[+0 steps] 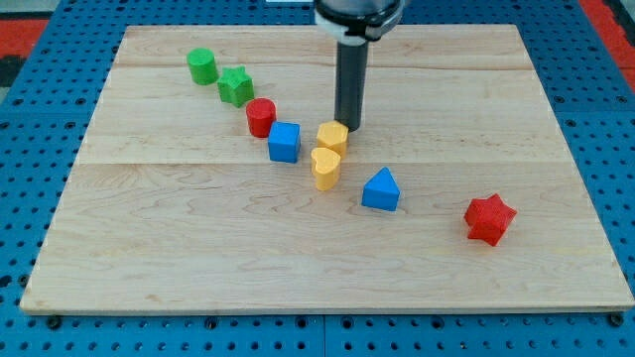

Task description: Separate the red circle and blue cube from each other

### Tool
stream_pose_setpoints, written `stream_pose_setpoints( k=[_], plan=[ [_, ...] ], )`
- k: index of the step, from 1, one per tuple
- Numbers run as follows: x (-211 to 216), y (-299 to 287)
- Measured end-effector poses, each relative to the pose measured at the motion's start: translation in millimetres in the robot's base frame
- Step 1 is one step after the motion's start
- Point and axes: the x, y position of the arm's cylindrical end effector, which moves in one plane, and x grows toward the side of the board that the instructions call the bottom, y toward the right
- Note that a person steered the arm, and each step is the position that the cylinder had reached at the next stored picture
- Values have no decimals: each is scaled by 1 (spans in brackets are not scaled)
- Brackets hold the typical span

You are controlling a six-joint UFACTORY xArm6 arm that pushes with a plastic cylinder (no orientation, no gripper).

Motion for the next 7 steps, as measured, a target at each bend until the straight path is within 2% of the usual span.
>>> stream_pose_setpoints(
  k=[1, 2, 3, 5, 6, 7],
  plan=[
    [0, -17],
    [8, 9],
    [-11, 13],
    [-5, -113],
    [-2, -157],
    [20, -151]
  ],
)
